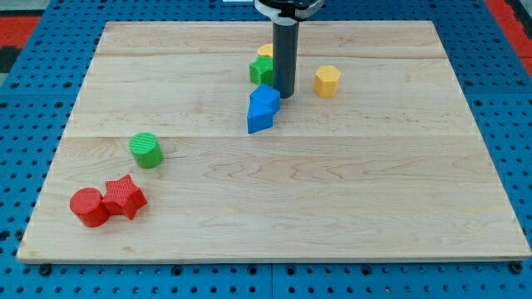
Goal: Move the yellow hexagon right to the green star
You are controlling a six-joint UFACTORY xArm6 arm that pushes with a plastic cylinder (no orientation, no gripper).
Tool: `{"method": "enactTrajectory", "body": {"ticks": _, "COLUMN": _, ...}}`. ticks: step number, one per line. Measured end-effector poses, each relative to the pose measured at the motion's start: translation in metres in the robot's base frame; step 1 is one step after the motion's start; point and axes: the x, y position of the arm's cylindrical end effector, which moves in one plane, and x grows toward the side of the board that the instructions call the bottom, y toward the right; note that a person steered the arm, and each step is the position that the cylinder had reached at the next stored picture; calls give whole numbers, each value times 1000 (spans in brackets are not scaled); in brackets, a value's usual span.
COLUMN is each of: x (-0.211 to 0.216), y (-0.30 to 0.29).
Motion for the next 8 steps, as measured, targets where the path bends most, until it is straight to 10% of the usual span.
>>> {"method": "enactTrajectory", "body": {"ticks": 2, "x": 80, "y": 60}}
{"method": "enactTrajectory", "body": {"ticks": 4, "x": -10, "y": 122}}
{"method": "enactTrajectory", "body": {"ticks": 8, "x": -48, "y": 70}}
